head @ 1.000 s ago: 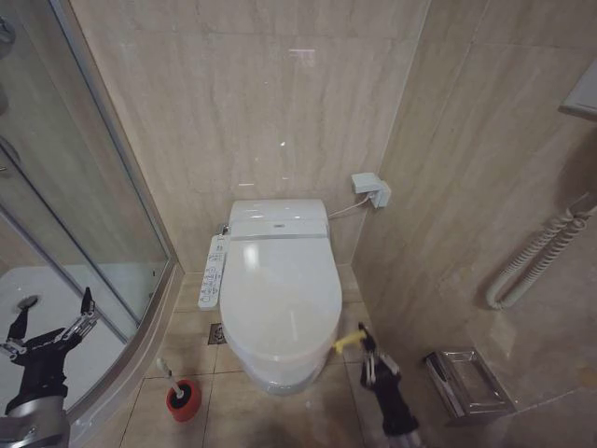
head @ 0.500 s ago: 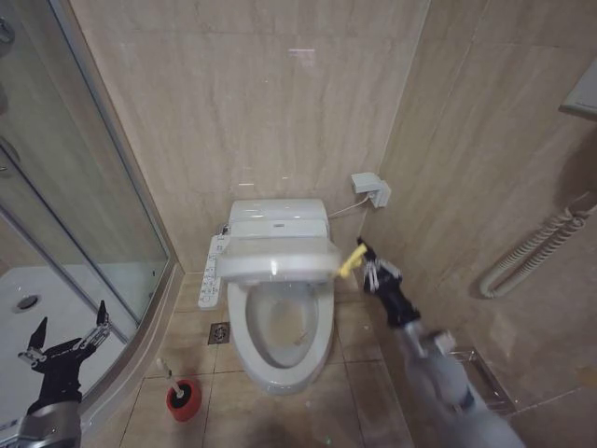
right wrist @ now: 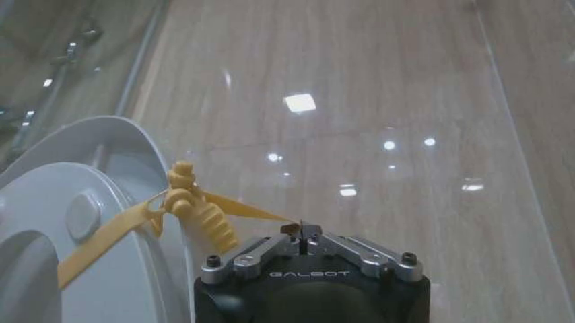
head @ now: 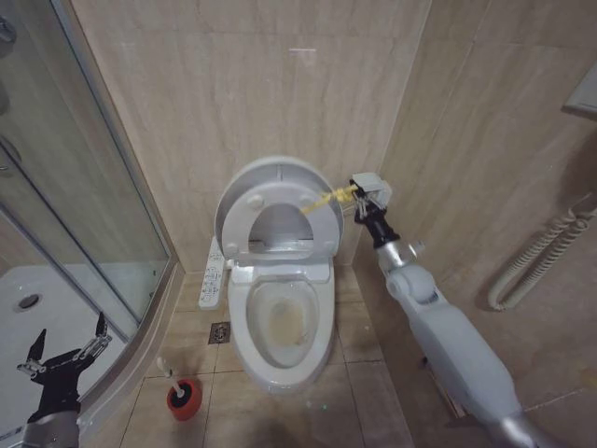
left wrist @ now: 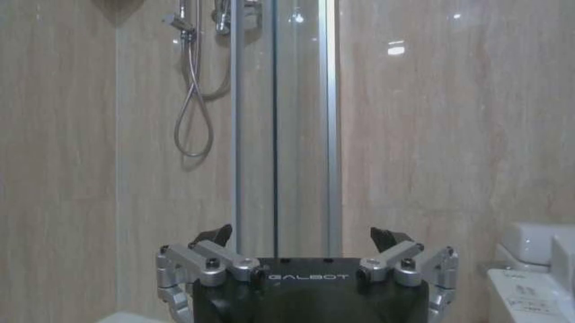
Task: Open the toilet lid, clean the toilet bowl with a toilet brush, close the toilet lid, and flush.
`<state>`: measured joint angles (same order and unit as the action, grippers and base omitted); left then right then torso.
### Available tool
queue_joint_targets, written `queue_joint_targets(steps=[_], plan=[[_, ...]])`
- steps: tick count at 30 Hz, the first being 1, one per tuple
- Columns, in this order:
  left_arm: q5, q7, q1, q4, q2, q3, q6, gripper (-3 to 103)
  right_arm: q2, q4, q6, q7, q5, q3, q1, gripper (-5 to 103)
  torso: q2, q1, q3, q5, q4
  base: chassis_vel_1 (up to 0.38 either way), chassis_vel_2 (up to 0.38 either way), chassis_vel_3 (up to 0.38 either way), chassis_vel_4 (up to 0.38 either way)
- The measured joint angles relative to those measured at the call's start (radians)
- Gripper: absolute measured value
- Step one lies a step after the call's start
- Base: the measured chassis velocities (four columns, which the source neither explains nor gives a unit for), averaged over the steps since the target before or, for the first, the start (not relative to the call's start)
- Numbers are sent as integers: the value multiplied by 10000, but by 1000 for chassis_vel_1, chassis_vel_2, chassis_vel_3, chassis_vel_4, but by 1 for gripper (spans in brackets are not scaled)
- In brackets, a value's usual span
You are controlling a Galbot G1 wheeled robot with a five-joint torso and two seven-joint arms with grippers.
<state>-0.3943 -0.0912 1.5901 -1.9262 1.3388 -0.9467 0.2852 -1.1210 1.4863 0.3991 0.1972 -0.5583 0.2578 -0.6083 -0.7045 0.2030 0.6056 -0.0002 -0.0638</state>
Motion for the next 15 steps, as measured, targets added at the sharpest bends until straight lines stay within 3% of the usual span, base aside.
queue_joint_targets(steps=[6,9,15], plan=[[-34,9,-21,106,-48,-69,43,100,-338,-916,-298,146,-9,163,726,1,0,0,0,1,1,0,0,0,0],[-43,21,-49,236,-33,-68,134,100,-758,-1679,-901,70,1,644,1418,1,1,0,0,1,7,0,0,0,0],[-37,24,-110,259,15,4,151,100,-1068,-2448,-1092,-85,36,872,1973,1,0,-1,0,0,8,0,0,0,0]])
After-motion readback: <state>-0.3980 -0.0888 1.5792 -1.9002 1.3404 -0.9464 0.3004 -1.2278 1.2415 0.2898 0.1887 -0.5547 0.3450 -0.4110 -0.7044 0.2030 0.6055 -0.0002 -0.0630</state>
